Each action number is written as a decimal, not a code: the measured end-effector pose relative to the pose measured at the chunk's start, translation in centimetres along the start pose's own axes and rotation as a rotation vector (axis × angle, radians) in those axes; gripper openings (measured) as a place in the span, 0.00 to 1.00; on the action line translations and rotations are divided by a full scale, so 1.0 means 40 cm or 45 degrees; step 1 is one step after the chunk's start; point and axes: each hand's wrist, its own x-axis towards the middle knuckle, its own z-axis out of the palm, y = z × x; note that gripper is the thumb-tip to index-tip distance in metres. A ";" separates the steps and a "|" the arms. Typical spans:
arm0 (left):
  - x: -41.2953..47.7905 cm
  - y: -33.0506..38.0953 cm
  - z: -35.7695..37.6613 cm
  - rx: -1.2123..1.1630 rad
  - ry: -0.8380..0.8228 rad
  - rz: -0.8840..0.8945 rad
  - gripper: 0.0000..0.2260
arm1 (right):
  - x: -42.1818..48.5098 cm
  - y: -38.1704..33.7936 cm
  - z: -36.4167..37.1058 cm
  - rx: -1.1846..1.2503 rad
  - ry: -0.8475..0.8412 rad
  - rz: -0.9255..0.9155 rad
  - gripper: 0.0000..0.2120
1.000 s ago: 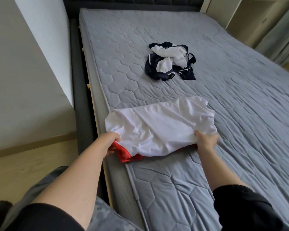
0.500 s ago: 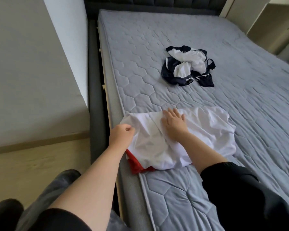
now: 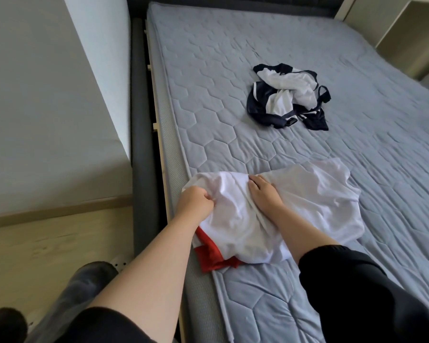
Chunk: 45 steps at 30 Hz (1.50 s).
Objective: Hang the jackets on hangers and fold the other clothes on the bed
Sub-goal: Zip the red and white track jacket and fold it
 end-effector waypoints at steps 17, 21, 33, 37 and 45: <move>0.029 0.019 -0.069 -0.414 0.386 -0.024 0.20 | 0.010 0.012 0.030 -0.208 -0.092 -0.044 0.23; 0.040 0.003 -0.048 -0.407 0.387 -0.066 0.23 | 0.009 0.017 0.038 -0.308 -0.114 -0.070 0.24; 0.031 -0.079 -0.040 -0.778 0.280 -0.636 0.16 | 0.004 0.009 0.036 -0.095 0.068 -0.028 0.21; 0.025 -0.066 -0.069 -0.702 0.280 -0.582 0.28 | 0.004 -0.001 0.027 -0.101 0.033 -0.012 0.21; -0.082 -0.021 -0.067 -0.231 -0.156 -0.379 0.26 | -0.044 -0.008 0.007 -0.116 -0.024 -0.013 0.22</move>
